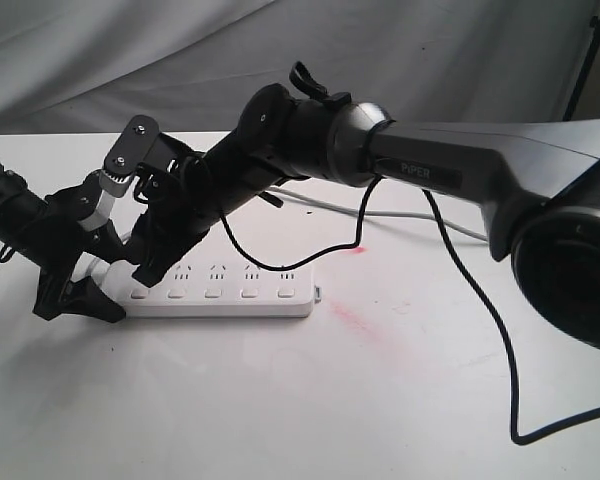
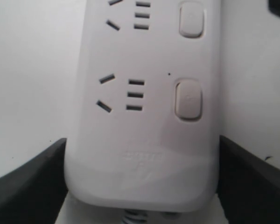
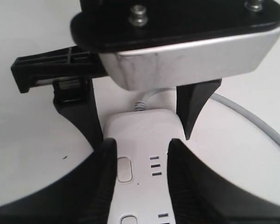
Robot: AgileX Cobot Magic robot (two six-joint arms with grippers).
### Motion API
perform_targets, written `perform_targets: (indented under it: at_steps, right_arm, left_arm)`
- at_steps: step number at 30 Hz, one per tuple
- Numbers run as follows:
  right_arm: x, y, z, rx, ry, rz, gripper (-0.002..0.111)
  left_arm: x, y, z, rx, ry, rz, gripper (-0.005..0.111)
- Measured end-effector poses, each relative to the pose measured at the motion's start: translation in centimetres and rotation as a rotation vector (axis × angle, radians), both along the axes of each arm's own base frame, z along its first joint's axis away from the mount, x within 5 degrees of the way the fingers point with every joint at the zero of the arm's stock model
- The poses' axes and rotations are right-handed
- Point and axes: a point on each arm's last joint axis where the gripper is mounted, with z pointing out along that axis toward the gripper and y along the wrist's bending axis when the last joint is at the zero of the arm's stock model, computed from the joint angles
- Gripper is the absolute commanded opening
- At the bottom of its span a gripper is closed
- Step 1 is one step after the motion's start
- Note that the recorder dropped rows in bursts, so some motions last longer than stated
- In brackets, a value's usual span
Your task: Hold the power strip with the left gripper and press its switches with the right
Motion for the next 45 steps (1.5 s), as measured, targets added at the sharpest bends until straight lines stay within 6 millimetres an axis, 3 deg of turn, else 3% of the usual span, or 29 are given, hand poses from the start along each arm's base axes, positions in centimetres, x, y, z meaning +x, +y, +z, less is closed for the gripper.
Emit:
perform_targets:
  at_steps: [13,37,45]
  right_arm:
    - [-0.1,1.2,-1.9,0.031,-0.006,-0.001,0.035]
    - [-0.1,1.4,-1.9,-0.008,-0.120,0.082,0.035]
    - [0.1,1.8,-4.2,-0.033,-0.126,0.059,0.035]
  left_arm:
    - [0.0,0.0,0.0,0.000,0.000,0.000,0.065]
    - [0.0,0.0,0.0,0.000,0.000,0.000,0.065]
    - [0.0,0.0,0.0,0.000,0.000,0.000,0.065]
